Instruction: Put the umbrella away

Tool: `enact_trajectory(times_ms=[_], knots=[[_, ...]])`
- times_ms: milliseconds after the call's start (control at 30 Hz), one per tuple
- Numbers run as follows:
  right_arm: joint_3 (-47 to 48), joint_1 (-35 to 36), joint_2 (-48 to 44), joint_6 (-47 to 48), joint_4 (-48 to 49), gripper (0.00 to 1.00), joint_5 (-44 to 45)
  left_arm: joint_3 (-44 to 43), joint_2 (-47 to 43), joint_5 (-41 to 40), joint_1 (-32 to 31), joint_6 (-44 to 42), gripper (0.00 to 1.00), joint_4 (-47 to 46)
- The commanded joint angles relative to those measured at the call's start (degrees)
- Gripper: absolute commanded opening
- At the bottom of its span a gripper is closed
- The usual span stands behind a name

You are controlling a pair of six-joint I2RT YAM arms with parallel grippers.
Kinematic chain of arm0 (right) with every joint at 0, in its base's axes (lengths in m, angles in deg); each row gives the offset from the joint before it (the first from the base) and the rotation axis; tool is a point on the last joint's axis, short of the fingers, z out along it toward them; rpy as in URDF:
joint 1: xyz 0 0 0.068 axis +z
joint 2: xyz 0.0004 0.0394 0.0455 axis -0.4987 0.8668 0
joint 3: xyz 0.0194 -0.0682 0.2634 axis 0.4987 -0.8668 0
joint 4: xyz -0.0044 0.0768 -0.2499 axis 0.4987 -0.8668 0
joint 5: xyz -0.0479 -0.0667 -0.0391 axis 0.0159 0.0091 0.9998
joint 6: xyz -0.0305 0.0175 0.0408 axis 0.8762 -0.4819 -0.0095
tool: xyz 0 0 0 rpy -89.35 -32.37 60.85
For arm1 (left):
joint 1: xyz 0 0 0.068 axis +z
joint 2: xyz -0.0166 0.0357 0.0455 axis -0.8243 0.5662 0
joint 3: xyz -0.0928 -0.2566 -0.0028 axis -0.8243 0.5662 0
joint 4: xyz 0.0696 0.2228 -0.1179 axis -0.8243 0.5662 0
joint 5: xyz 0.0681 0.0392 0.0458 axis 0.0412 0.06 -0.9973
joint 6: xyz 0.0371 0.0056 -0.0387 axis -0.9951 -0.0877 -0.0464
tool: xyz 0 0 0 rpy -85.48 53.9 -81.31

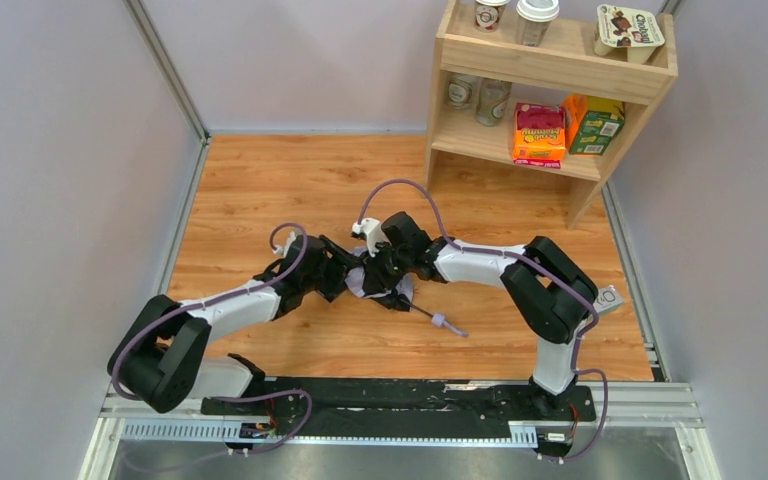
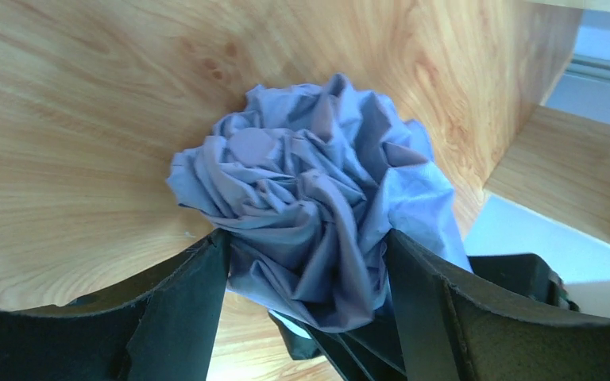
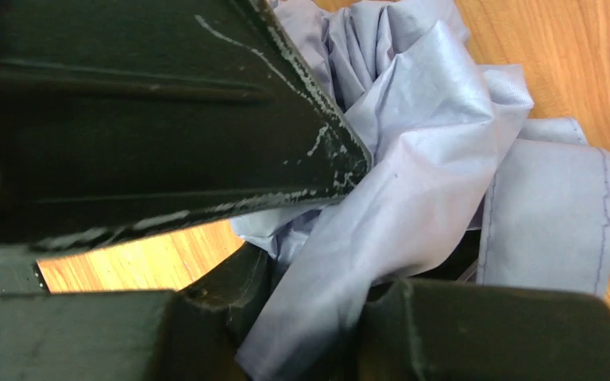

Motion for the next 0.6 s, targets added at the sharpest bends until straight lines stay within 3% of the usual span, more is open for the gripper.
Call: enact_trajectory(times_ms=[0, 167, 367, 467, 500, 533, 567], knots=[[-0.46, 0.83, 4.18, 2.19, -10.53, 0.00, -4.86, -1.89, 2.77, 0.03, 0.85, 7.63, 0.79, 10.81], [-0.45, 1.10, 3.39, 3.78, -11.32, 0.00, -3.36, -5.21, 4.96, -4.01, 1.03, 10.20, 0.79, 16.55], [2.97, 2.68, 3.74, 7.56, -16.06, 0.00, 1.03, -12.35, 17.27, -0.94, 2.79, 7.04, 0.80, 22.63], [3.76, 3.47, 3.30, 8.79, -17.47, 0.00, 2.53, -12.53, 20.78, -0.24, 3.84, 5.46, 0.65, 22.90], [3.85, 3.99, 2.69, 9.14, -17.56, 0.00, 3.75, -12.09, 21.05, 0.11, 4.28, 4.49, 0.52, 21.67], [3.68, 4.35, 2.25, 9.41, -17.74, 0.00, 4.81, -11.82, 21.06, -0.32, 4.54, 4.14, 0.46, 21.75], [3.59, 4.70, 1.72, 9.50, -18.00, 0.00, 5.86, -11.74, 20.62, -0.67, 4.63, 3.18, 0.32, 22.18]])
